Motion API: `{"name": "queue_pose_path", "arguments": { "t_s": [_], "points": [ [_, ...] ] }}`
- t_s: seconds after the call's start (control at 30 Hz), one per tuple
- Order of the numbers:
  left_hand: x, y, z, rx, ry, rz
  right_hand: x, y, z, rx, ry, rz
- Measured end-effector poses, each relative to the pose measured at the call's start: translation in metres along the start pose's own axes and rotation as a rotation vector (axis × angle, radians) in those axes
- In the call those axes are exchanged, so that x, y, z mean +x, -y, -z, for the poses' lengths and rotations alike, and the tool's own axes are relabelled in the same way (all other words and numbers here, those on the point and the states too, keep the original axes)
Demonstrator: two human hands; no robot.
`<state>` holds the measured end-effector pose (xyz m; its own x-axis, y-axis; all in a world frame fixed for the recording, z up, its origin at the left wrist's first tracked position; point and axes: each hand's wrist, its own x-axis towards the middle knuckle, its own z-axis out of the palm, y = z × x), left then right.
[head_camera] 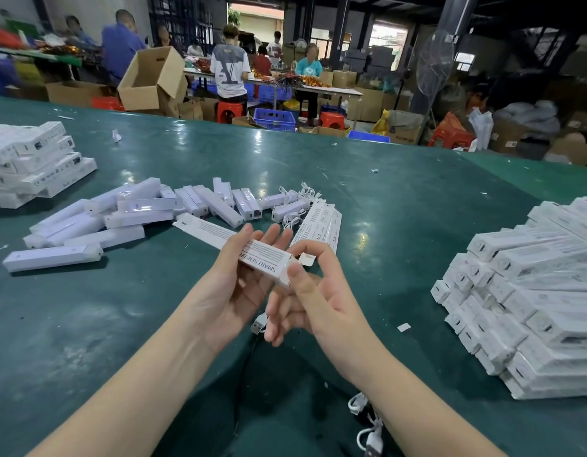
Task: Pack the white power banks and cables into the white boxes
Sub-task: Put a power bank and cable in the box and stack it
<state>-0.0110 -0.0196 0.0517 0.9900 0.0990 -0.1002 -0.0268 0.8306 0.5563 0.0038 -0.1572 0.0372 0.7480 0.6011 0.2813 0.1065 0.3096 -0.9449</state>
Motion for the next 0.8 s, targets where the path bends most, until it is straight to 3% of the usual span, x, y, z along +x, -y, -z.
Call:
{"name": "queue_pose_path", "arguments": {
  "t_s": [0.6, 0.8],
  "points": [
    [-0.0022, 0.0013, -0.0042, 0.01, -0.011, -0.005, -0.0019, 0.0041, 0.0021, -0.048, 0.013, 0.002],
    [-0.0059, 0.003, -0.0066, 0.031, 0.003, 0.03, 0.0018, 0.0005, 0.0038, 0.089, -0.019, -0.094]
  ]
}}
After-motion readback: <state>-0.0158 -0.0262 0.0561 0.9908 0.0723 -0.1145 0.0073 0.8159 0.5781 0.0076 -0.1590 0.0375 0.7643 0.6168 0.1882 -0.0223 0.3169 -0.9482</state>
